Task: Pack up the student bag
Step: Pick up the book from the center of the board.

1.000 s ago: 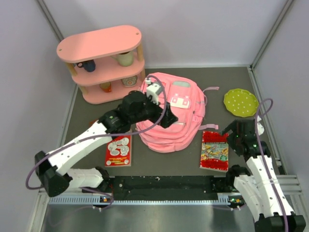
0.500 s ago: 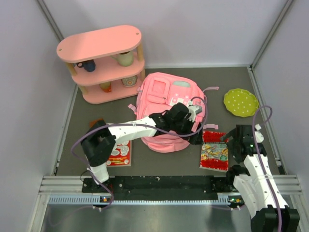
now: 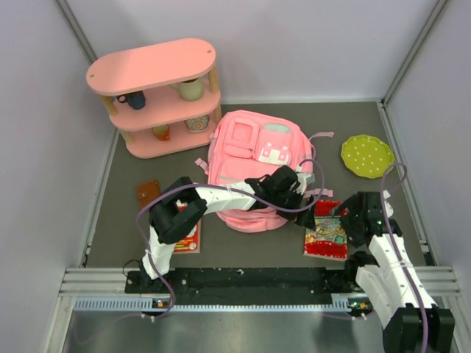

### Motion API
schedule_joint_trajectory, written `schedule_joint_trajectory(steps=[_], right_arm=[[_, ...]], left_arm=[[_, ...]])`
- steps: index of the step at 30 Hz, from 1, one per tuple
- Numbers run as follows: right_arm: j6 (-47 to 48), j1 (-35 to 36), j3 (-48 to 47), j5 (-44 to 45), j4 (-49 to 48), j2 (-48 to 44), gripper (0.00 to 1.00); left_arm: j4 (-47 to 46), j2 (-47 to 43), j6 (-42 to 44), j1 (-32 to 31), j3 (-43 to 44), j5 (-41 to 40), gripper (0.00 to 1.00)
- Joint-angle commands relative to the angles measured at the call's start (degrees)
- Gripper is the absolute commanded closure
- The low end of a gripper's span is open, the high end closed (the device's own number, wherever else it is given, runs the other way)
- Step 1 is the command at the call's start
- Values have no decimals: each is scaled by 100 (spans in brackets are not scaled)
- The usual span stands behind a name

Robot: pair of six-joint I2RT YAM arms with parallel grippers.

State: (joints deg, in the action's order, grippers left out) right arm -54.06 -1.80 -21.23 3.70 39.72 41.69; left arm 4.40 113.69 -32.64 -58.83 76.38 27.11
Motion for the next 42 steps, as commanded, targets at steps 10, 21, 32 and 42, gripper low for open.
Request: schedule_joint_trajectory(steps=[10,21,32,42], right_arm=[[-131,-48,374,-1020,-448,-152,31],[-52,-39,515,-1408,-439,-1022,69],[194,-39,331,-1952,-475,-1181,61],[194,-39,287,-2005,-299,-1611,67]], left_arm=[[-579,628,-444,-32,299,444,5],[-555,628,-383,-23,421,418,7],[-520,646,-357,-23,527,409,7],[-511,619,-339,-23,545,374,9]])
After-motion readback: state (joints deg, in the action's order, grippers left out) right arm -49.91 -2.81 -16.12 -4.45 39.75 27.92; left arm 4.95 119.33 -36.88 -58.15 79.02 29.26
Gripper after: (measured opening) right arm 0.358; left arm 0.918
